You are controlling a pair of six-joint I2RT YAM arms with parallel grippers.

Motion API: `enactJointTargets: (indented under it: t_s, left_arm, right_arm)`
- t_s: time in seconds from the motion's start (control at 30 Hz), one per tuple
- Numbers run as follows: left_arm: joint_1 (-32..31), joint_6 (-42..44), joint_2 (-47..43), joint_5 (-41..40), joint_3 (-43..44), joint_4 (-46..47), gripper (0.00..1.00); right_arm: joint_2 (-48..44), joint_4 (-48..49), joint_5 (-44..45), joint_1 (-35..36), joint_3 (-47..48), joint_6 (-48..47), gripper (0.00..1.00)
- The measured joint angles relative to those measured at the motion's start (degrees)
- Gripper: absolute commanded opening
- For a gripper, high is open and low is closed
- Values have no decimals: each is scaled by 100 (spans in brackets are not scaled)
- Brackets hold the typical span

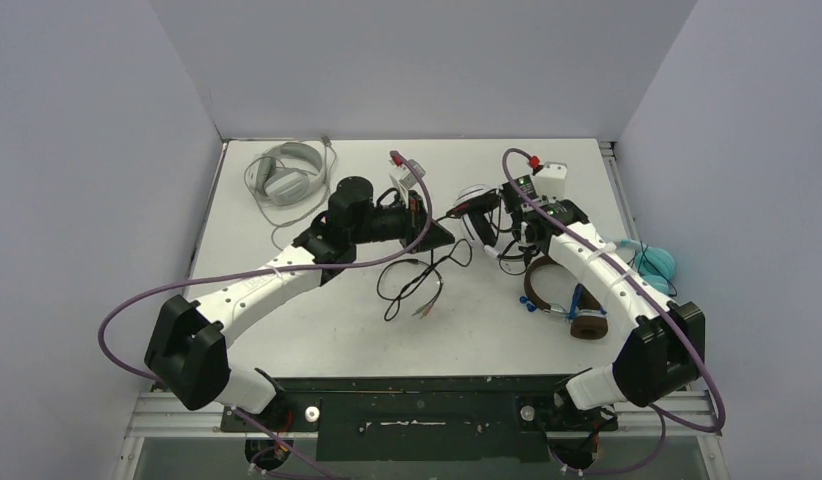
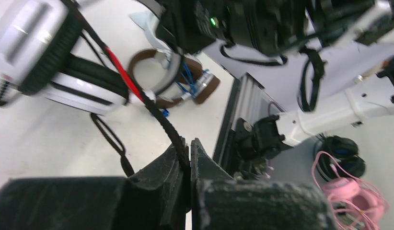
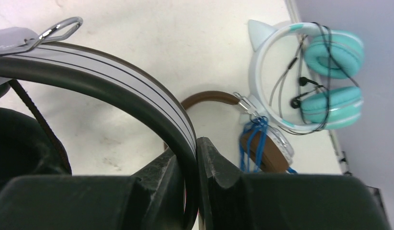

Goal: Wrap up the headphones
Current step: Wrap the headphones cable around the headphones.

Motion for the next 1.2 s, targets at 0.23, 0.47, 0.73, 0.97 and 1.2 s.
enactJointTargets:
  t_s: [0.23, 0.47, 0.73, 0.97, 1.2]
  left_arm:
    - [-415, -232, 0, 107, -442, 138, 0]
    - [-516, -251, 153, 39, -883, 468, 10]
    - [-619, -584, 848, 42, -1182, 1419, 14]
    - [-643, -669, 1163, -190, -1427, 2302, 21]
    - [-647, -638, 1307, -752, -1838, 3156, 11]
  right_arm:
    - [-48, 540, -962, -474, 13, 116, 0]
    - [-369, 704, -2000, -796, 109, 321, 0]
    - [-706, 876, -2859, -909, 374, 664, 0]
    - [-673, 457, -3399, -909, 1113, 748, 0]
    - [-664, -240, -3497, -909, 2157, 739, 0]
